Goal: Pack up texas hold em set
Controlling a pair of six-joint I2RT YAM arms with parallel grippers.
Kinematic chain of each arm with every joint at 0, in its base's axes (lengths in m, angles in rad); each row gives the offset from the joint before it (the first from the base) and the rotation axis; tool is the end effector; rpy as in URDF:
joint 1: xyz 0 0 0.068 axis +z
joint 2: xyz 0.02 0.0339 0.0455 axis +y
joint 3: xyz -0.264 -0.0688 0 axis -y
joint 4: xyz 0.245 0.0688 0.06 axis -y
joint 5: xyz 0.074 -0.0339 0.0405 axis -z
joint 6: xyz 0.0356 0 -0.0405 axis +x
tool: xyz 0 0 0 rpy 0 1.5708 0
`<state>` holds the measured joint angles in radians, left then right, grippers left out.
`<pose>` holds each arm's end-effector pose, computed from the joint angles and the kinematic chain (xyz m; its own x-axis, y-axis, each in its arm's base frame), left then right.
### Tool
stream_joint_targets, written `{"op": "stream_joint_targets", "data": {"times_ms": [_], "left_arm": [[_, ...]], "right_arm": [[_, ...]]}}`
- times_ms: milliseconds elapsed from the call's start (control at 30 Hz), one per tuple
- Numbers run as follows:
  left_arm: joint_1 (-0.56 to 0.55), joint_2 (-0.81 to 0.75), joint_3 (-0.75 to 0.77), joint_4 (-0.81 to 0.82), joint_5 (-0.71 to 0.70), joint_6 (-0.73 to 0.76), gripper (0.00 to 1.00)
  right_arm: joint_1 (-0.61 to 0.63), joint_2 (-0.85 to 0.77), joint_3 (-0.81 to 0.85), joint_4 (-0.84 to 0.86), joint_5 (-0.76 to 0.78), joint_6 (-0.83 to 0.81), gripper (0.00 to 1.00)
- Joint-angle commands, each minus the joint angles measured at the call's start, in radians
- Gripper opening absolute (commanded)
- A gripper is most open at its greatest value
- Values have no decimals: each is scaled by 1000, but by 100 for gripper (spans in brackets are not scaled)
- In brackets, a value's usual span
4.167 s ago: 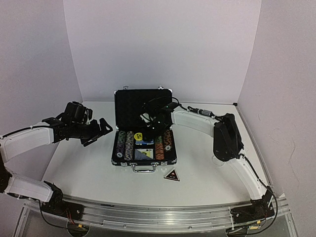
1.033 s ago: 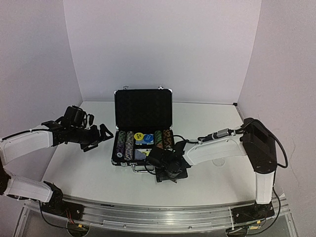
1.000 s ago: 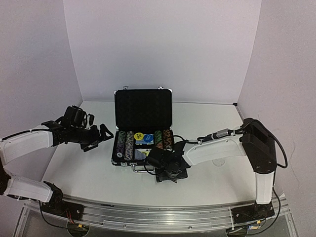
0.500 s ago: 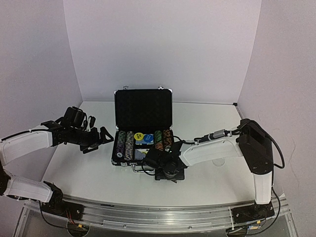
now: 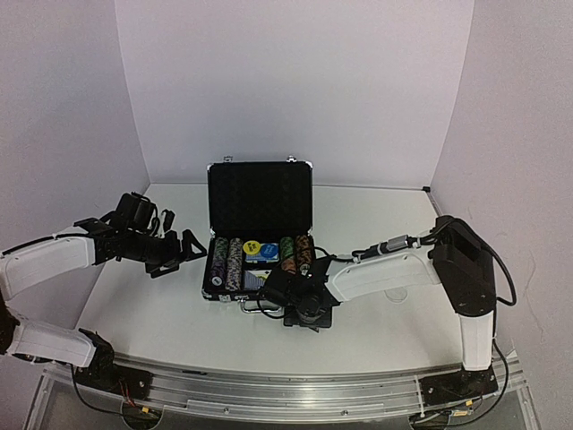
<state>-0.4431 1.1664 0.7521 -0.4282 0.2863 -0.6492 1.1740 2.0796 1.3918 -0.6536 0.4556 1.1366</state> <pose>0.2094 -0.1105 0.2318 -0.8884 -0.2203 -0.4028 0.0553 0.8196 -0.5703 0.1691 0.3629 0.1317 -0.8746 0.0207 -0.4844 0.0093 0.9996 0.0260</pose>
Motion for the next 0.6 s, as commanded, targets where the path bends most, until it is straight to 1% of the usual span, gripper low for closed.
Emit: {"op": "stream_joint_targets", "data": {"times_ms": [0, 133, 367, 567], "left_arm": [[4, 1, 51, -12, 6, 27, 100], [4, 2, 57, -12, 4, 30, 100], [4, 1, 67, -5, 4, 36, 100], [4, 2, 66, 13, 4, 35, 100]], "right_arm": [[1, 41, -28, -76, -20, 28, 57], [1, 21, -24, -78, -18, 5, 47], [3, -70, -14, -81, -18, -76, 42], [12, -164, 14, -81, -67, -178, 41]]}}
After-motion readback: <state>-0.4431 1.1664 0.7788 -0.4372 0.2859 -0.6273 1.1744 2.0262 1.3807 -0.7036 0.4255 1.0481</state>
